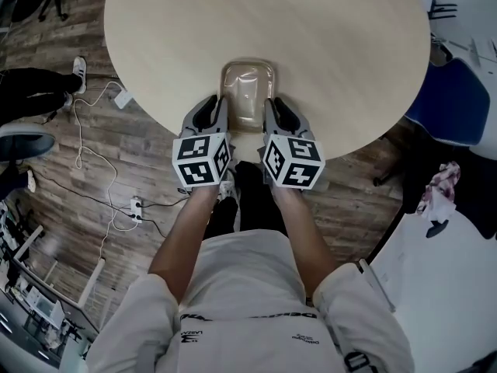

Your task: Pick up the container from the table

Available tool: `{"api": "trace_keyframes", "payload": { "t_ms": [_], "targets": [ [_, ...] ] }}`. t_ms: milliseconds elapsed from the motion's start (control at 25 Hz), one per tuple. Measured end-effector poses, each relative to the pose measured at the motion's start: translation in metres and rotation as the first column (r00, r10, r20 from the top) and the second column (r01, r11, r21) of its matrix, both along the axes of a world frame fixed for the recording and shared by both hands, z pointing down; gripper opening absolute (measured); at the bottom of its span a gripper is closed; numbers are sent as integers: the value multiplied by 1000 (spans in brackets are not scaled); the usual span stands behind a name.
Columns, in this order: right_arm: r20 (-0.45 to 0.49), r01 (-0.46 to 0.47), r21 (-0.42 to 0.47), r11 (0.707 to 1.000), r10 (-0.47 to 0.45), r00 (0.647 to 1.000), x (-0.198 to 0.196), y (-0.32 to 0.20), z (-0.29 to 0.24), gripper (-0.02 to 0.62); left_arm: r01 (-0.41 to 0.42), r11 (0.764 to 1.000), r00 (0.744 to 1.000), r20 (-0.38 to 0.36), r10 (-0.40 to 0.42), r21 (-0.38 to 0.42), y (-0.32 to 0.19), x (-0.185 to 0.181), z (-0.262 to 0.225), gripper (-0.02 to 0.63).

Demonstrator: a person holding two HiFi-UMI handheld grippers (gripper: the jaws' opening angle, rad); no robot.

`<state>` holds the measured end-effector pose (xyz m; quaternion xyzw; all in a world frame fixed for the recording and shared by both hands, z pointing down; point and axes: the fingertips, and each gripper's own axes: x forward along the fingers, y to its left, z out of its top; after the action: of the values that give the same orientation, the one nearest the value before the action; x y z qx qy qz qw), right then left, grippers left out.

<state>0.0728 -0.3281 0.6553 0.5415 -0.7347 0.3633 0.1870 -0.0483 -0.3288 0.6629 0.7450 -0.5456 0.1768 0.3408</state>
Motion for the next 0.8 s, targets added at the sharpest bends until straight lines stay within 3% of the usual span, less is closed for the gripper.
{"api": "trace_keyframes", "payload": {
  "t_ms": [240,800],
  "targets": [
    [3,-1,-3,1000,1,1000,4,0,1,67,15,1000,999,-30,-15,-2,1,7,0,41],
    [-14,-3,73,997,4,1000,2,14,-37,57,19,997,999,-44,-16,73,16,4,-40,38]
  ]
}}
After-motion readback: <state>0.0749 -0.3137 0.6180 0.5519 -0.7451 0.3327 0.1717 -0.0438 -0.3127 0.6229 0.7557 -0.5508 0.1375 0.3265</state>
